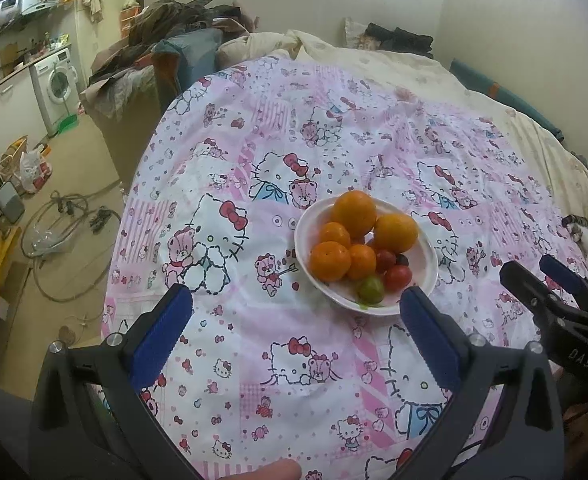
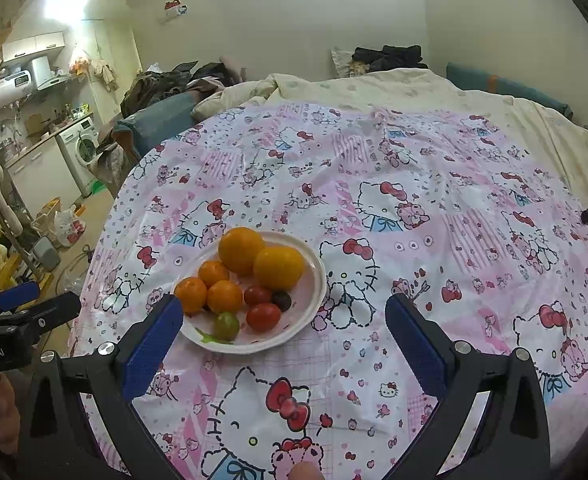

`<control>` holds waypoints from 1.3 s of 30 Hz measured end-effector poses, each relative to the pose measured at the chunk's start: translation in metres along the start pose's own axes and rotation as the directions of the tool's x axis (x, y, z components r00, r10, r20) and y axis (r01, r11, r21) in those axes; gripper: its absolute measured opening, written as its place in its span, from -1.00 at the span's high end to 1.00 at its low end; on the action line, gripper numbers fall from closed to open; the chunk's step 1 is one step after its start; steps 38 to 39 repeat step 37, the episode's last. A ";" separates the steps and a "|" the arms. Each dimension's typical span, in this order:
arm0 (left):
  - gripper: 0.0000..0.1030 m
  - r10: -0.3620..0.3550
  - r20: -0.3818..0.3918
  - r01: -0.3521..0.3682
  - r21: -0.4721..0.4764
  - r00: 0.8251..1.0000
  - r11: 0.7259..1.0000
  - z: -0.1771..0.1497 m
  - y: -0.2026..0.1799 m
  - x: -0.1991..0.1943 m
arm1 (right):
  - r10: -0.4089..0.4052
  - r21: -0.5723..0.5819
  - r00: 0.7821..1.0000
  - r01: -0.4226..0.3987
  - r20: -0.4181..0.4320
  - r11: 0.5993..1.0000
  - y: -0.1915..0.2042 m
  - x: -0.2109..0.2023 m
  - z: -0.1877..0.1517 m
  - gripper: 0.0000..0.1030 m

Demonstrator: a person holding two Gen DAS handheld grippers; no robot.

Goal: Organize fruits

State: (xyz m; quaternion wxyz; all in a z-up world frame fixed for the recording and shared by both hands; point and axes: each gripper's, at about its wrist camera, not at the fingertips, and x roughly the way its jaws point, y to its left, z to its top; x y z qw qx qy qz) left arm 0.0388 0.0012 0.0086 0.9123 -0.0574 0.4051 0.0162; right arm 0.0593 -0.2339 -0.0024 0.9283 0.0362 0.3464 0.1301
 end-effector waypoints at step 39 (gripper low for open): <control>-0.99 0.015 -0.002 -0.015 0.020 1.000 1.000 -0.005 0.000 0.004 | 0.023 0.027 1.000 -0.022 -0.007 0.999 0.000 -0.001 0.001 -1.00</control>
